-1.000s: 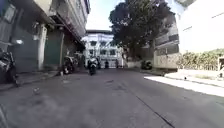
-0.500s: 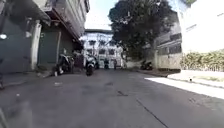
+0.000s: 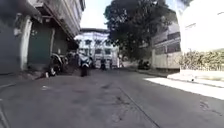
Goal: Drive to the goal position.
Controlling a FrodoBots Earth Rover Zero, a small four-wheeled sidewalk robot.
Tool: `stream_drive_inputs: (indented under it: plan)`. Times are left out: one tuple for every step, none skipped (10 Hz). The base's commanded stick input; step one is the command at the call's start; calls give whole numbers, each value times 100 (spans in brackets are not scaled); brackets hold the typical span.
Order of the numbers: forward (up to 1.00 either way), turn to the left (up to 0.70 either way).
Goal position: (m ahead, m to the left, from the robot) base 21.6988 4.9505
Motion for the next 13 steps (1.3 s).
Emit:
stream_drive_inputs:
  plan:
    - [96,-1]
    - [96,-1]
    - [96,-1]
    - [96,-1]
    - [96,-1]
    - [98,-1]
    - [99,-1]
    - [100,12]
    - [100,39]
    - [100,39]
    - [97,37]
    - [65,25]
    - [0,0]
